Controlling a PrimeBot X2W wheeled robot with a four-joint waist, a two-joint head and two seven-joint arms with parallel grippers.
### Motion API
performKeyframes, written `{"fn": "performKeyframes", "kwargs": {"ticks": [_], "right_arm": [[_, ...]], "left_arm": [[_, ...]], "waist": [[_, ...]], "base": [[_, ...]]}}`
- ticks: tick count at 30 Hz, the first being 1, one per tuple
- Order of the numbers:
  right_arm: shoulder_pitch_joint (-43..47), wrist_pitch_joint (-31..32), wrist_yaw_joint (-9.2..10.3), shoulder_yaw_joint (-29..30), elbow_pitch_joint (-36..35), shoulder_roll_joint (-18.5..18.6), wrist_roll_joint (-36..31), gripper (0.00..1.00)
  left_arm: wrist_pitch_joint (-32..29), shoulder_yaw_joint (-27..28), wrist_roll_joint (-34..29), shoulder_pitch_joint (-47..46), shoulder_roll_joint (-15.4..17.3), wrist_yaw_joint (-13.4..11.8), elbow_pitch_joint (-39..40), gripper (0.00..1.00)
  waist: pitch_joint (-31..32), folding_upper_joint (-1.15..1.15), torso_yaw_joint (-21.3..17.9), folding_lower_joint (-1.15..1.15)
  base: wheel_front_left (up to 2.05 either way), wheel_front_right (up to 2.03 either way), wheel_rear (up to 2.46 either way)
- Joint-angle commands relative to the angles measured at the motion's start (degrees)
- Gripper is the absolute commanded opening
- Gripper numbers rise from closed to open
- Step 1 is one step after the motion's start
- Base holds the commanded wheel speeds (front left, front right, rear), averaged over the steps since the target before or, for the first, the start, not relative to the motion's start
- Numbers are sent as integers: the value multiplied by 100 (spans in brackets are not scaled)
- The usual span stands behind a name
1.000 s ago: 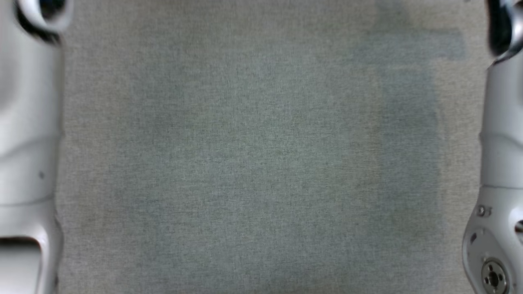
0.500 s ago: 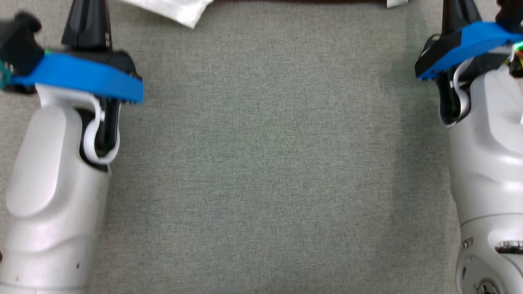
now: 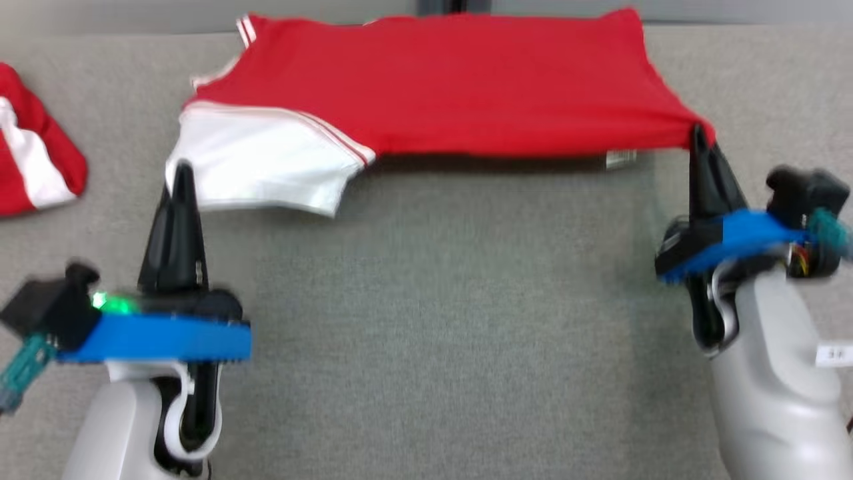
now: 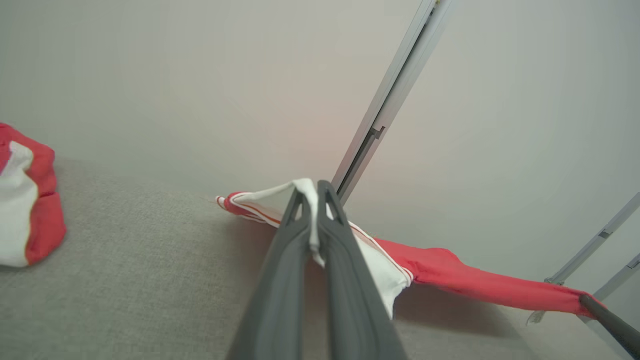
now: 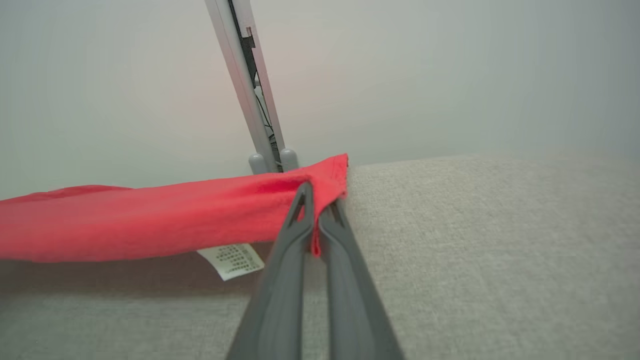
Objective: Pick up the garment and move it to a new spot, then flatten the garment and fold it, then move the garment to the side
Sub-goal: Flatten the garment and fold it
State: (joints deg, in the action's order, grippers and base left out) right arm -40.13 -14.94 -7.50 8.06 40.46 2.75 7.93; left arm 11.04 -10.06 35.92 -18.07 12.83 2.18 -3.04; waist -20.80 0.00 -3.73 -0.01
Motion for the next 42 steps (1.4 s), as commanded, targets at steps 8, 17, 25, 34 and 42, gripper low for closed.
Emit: {"fn": "performKeyframes", "kwargs": {"ticks": [8, 17, 25, 34, 42], "right_arm": [[2072, 306, 0, -312, -1538, 21, 408, 0], [3749, 1426, 0, -133, -3778, 18, 302, 0], [4423, 2126, 0, -149, -4143, 20, 436, 0], [4179, 2202, 0, -306, -3173, 19, 475, 0], [3802, 2380, 0, -346, -2652, 21, 601, 0]], "left_arm": [[-395, 64, 137, 1795, 254, -391, 1365, 0], [-877, 57, 155, 3093, 560, -677, 2532, 0], [-1140, -51, 404, 3504, 535, -732, 2461, 0], [-1185, -176, 642, 3156, 440, -502, 1578, 0], [-1168, -294, 625, 2261, 318, -311, 856, 0]], "waist": [[1164, 0, -170, 1], [1668, 0, -169, 1], [1703, 0, -135, 1], [1578, 0, -96, 1], [1471, 0, -143, 1]], "base": [[0, 0, 0], [0, 0, 0], [0, 0, 0], [0, 0, 0], [0, 0, 0]]}}
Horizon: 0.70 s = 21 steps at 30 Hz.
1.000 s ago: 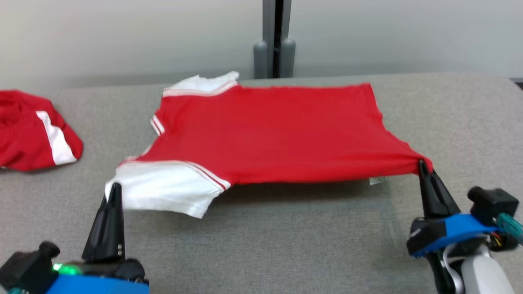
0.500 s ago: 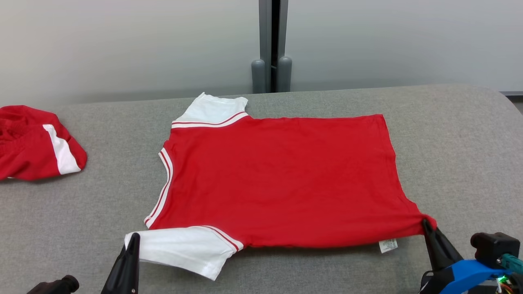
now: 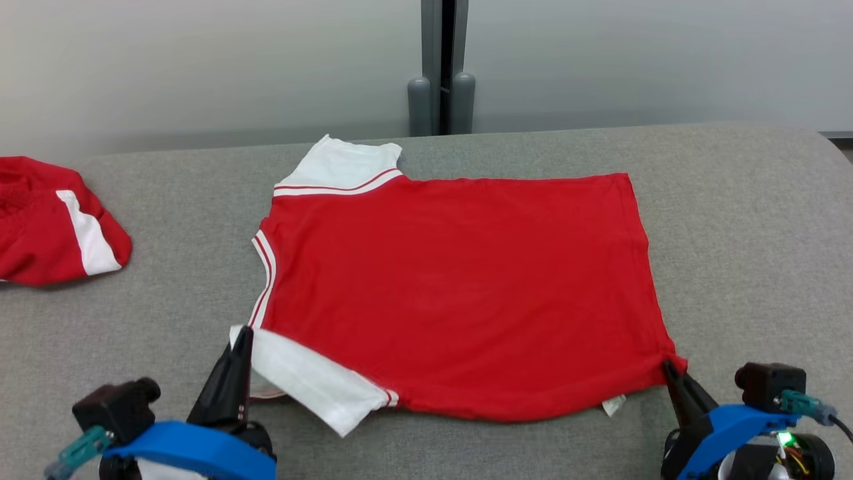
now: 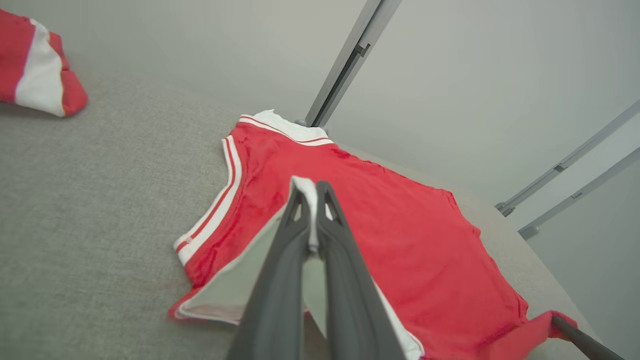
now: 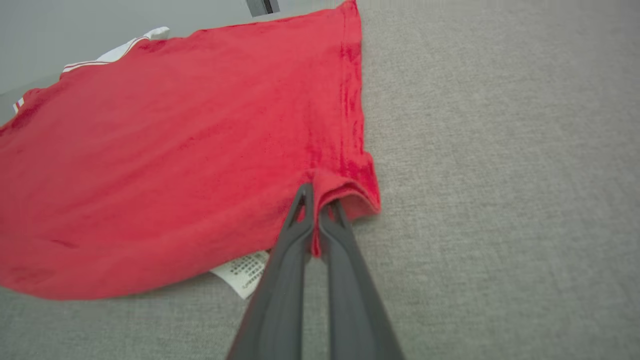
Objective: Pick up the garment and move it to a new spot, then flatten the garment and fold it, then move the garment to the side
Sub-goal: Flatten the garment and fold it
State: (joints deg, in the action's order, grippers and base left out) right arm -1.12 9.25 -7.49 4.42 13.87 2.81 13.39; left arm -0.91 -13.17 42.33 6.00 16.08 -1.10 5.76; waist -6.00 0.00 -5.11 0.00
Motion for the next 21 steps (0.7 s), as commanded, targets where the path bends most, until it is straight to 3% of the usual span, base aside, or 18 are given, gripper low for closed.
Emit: {"fn": "performKeyframes", "kwargs": {"ticks": [1, 9, 21], "right_arm": [[-163, -67, -1, 37, 40, 15, 80, 0], [-959, -319, -1, 133, 459, 14, 231, 0], [-2110, -960, -1, -31, 1531, 15, 428, 0]], "left_arm": [[52, -1, -19, -315, -55, 47, -116, 0], [254, -151, -203, -1712, -336, 203, -1207, 0], [770, -105, -455, -2896, -366, 322, -2525, 0]], "waist": [[-30, 0, -17, 0], [-379, 0, -151, 0], [-980, 0, -338, 0]], "base": [[0, 0, 0], [0, 0, 0], [0, 0, 0]]}}
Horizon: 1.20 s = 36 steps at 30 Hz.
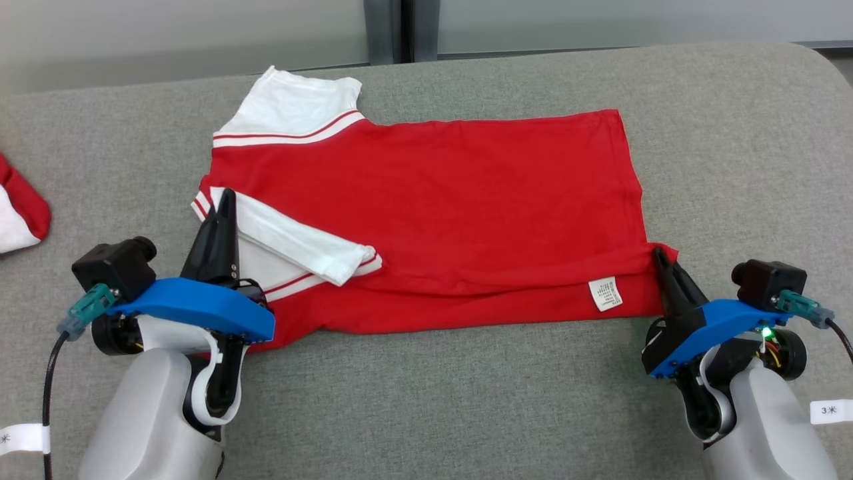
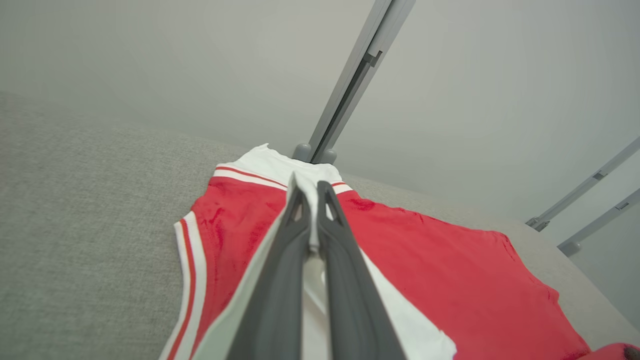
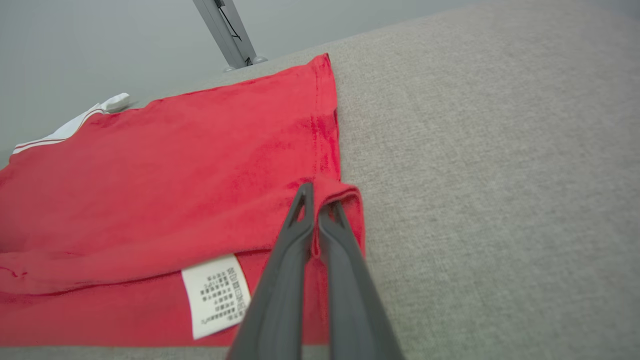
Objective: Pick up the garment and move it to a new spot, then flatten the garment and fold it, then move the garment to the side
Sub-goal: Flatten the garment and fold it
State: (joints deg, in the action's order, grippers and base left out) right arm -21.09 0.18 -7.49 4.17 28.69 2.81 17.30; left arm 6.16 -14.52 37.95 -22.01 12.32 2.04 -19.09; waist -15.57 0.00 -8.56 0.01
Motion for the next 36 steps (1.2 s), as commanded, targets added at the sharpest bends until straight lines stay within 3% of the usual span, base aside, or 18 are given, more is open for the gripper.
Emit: {"fn": "performKeyframes", "kwargs": {"ticks": [1, 2, 3, 4, 5, 6, 7, 8, 14, 21, 28, 36], "right_arm": [[-180, -110, -1, -16, 129, 15, 41, 0], [-247, -165, -1, -22, 202, 15, 43, 0], [-314, -219, -1, -32, 281, 15, 23, 18], [-375, -267, -1, -42, 355, 15, 11, 40], [-434, -309, -1, -64, 423, 15, 13, 82], [-496, -361, -1, -80, 494, 15, 8, 100], [-550, -420, -1, -92, 534, 15, -17, 100], [-604, -473, -1, -104, 596, 16, -25, 100], [-757, -794, -1, -133, 715, 15, -163, 100], [-368, -891, -1, 33, 263, 14, -503, 100], [475, -395, -1, 173, -671, 14, -941, 100], [1100, 251, -1, 78, -1496, 15, -889, 100]], "left_arm": [[124, 50, -17, -156, 1, 5, -107, 0], [161, 49, -30, -213, 1, 11, -174, 0], [200, 38, -75, -269, 17, 11, -246, 0], [235, 31, -85, -318, 20, 16, -312, 0], [269, 27, -109, -360, 19, 21, -378, 0], [299, 9, -145, -400, 25, 15, -441, 9], [321, 3, -146, -441, 21, 21, -491, 45], [355, 1, -162, -485, 16, 28, -525, 100], [395, -41, -183, -496, 71, 80, -510, 100], [118, -62, -93, 148, 327, 37, -59, 100], [-696, -42, 147, 1202, 621, -351, 565, 100], [-1538, -37, 401, 1771, 698, -843, 765, 100]], "waist": [[-44, 0, 5, -1], [-65, 0, 2, -1], [-85, 0, 2, -1], [-98, 0, 4, -1], [-108, 0, 6, -1], [-114, 0, 7, -1], [-118, 0, 8, -1], [-118, 0, 9, -1], [-39, 0, 22, -1], [214, 0, 61, -1], [499, 0, 169, -1], [515, 0, 133, -1]], "base": [[0, 0, 0], [0, 0, 0], [0, 0, 0], [0, 0, 0], [0, 0, 0], [0, 0, 0], [0, 0, 0], [0, 0, 0], [0, 0, 0], [0, 0, 0], [0, 0, 0], [0, 0, 0]]}}
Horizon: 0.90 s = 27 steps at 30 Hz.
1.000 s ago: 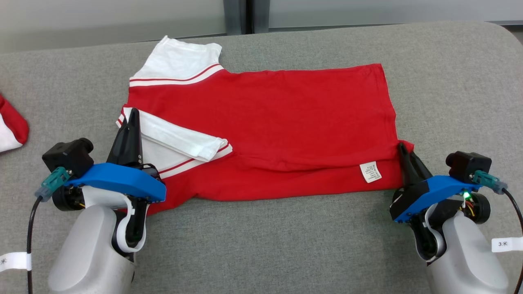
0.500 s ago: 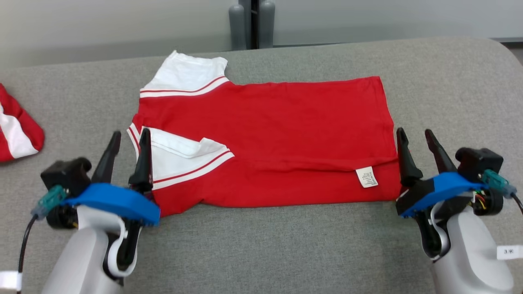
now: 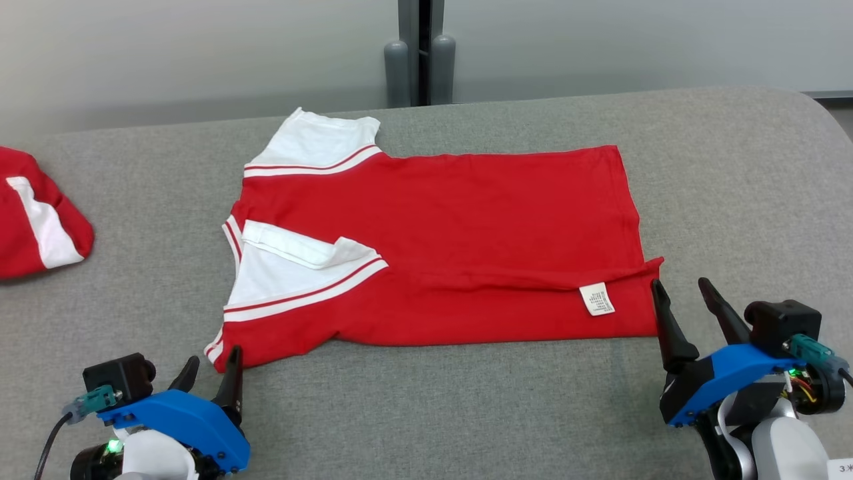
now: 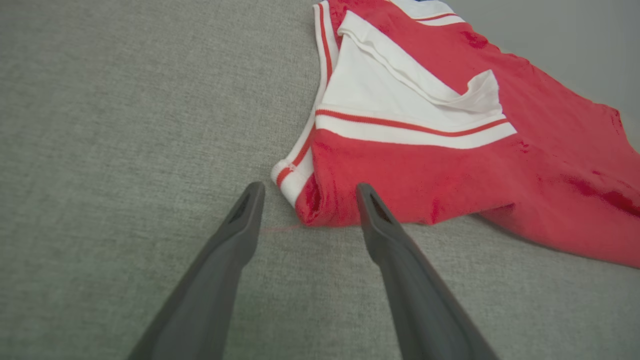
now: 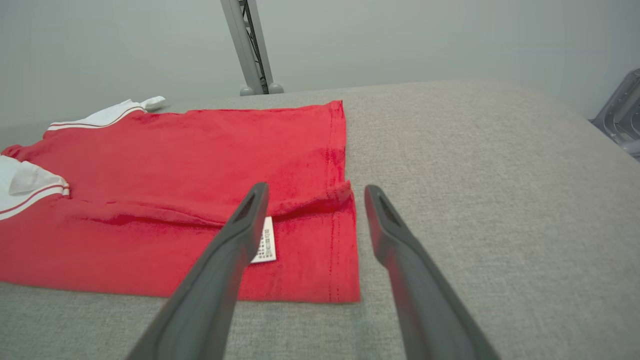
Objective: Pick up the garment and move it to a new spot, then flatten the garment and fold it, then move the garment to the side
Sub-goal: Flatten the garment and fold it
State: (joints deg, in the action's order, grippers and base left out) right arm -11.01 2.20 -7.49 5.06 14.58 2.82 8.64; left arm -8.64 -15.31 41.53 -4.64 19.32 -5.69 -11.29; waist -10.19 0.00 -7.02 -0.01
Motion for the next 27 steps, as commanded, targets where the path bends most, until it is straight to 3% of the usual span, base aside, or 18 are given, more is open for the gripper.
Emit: {"fn": "performKeyframes", "kwargs": {"ticks": [1, 4, 9, 10, 11, 12, 13, 21, 22, 23, 26, 27], "right_arm": [[112, 107, -1, -30, -134, 12, -6, 100], [133, 225, -1, -55, -256, 13, 39, 100], [102, 367, -1, 25, -193, 13, 91, 100], [71, 380, -1, 46, -147, 13, 120, 100], [36, 392, -1, 67, -90, 12, 125, 100], [-10, 397, -1, 97, -20, 12, 127, 100], [-60, 402, -1, 128, 60, 13, 149, 100], [-507, 483, -1, 214, 1078, 12, 39, 100], [-554, 523, -1, 202, 1206, 12, 35, 95], [-602, 548, -1, 170, 1333, 12, 56, 63], [-677, 588, -1, 95, 1577, 12, 173, 4], [-697, 566, -1, 75, 1612, 12, 242, 0]], "left_arm": [[-109, 52, 50, 47, 0, -132, -50, 100], [-198, 82, 121, -19, -57, -229, -167, 100], [-124, 151, 269, -213, -154, -140, -361, 100], [-75, 165, 297, -259, -181, -113, -380, 89], [-36, 181, 322, -297, -212, -70, -399, 47], [-5, 185, 347, -329, -234, -24, -419, 14], [19, 177, 350, -363, -239, 11, -440, 0], [254, 143, 276, -526, -242, 120, -397, 0], [276, 130, 271, -533, -250, 133, -387, 0], [289, 119, 267, -535, -258, 141, -377, 0], [373, 119, 269, -491, -279, 157, -321, 0], [398, 119, 282, -463, -282, 174, -292, 0]], "waist": [[-48, 0, -44, 1], [-141, 0, -105, 1], [-303, 0, -175, 1], [-330, 0, -180, 1], [-354, 0, -181, 1], [-374, 0, -179, 1], [-390, 0, -173, 1], [-451, 0, -6, 1], [-444, 0, 22, 1], [-433, 0, 49, 1], [-382, 0, 104, 1], [-359, 0, 113, 1]], "base": [[0, 0, 0], [0, 0, 0], [0, 0, 0], [0, 0, 0], [0, 0, 0], [0, 0, 0], [0, 0, 0], [0, 0, 0], [0, 0, 0], [0, 0, 0], [0, 0, 0], [0, 0, 0]]}}
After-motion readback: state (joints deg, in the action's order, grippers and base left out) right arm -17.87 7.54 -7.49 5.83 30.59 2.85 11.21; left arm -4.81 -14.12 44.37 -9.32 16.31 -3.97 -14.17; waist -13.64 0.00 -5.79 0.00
